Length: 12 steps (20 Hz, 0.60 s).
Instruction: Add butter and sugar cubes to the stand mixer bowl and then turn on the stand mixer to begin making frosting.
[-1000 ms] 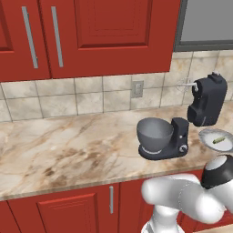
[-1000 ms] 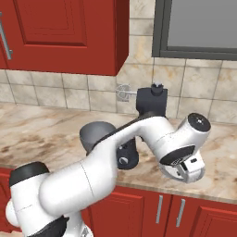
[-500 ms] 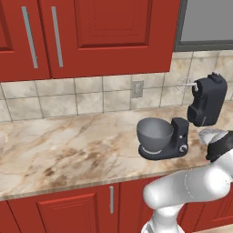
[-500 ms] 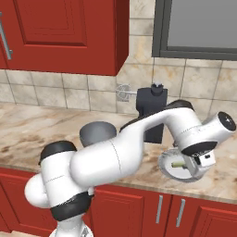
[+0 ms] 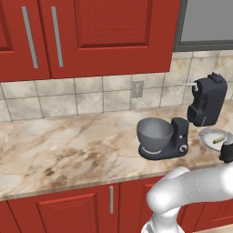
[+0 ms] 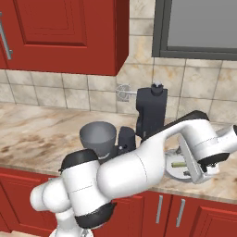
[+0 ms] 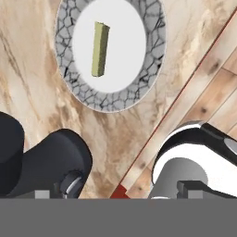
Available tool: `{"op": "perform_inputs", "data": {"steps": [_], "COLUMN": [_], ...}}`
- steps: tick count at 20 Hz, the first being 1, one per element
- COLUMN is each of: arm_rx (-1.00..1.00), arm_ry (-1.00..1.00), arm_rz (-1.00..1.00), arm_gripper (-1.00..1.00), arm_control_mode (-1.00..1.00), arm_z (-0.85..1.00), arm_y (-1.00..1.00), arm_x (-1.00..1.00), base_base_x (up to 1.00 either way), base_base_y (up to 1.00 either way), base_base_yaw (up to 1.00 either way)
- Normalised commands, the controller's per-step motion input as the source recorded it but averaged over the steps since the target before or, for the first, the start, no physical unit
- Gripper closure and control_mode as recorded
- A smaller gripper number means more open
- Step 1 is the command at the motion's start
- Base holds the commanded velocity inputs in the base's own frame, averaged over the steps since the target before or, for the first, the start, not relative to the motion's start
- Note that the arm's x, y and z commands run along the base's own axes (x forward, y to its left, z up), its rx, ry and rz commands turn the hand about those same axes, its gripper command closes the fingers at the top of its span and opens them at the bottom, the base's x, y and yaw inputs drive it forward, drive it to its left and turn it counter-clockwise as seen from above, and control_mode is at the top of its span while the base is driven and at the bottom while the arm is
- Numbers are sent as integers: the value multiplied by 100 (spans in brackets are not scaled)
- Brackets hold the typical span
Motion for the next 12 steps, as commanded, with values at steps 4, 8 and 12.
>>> {"op": "perform_inputs", "data": {"steps": [4,8,12], "arm_rx": [4,1,0], "arm_ry": [0,2,11], "arm_rz": [-6,-9,-12], "arm_gripper": [-100,-100,-100], "arm_control_mode": [-100,-100,-100], "arm_z": [-3,0,-10], "arm_y": [4,15,30], "arm_x": [14,24,8], "base_base_x": [0,0,0], "base_base_y": [0,0,0], "base_base_yaw": [0,0,0]}}
